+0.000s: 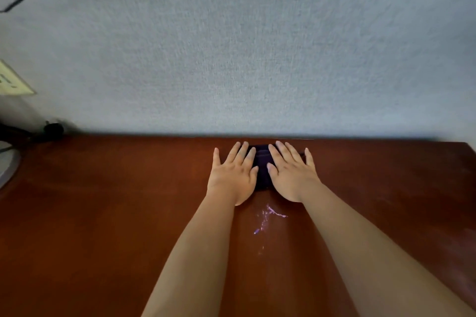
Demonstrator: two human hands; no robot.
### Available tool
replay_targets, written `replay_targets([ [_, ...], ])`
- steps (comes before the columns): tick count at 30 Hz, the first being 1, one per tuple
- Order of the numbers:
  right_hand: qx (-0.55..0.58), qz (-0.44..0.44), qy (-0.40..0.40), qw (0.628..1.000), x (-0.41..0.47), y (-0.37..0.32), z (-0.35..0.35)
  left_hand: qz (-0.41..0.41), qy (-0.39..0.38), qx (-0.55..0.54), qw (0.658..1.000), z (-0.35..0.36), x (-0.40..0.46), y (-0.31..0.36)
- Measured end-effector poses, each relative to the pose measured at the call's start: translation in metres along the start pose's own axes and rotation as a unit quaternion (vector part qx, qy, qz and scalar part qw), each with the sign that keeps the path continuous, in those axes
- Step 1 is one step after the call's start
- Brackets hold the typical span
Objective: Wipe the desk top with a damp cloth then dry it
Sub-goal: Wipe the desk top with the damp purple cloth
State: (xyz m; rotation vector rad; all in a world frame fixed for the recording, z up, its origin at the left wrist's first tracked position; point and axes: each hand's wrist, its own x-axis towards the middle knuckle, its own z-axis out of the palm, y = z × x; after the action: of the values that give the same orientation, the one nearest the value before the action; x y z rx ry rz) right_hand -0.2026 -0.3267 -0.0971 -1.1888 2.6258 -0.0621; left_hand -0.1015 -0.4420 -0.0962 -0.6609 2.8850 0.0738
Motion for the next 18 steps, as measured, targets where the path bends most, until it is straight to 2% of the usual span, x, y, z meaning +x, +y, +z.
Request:
replay_targets([
  [9,-0.001,-0.009,0.012,1.0,0.027,0.008,-0.005,-0.02,-0.001,0.0,1.0,-0.004,0.023,0.001],
  [18,0.004,0.005,0.017,1.0,-0.03,-0.002,0.01,0.0,-0.012,-0.002,1.0,0.004,-0.029,0.009],
])
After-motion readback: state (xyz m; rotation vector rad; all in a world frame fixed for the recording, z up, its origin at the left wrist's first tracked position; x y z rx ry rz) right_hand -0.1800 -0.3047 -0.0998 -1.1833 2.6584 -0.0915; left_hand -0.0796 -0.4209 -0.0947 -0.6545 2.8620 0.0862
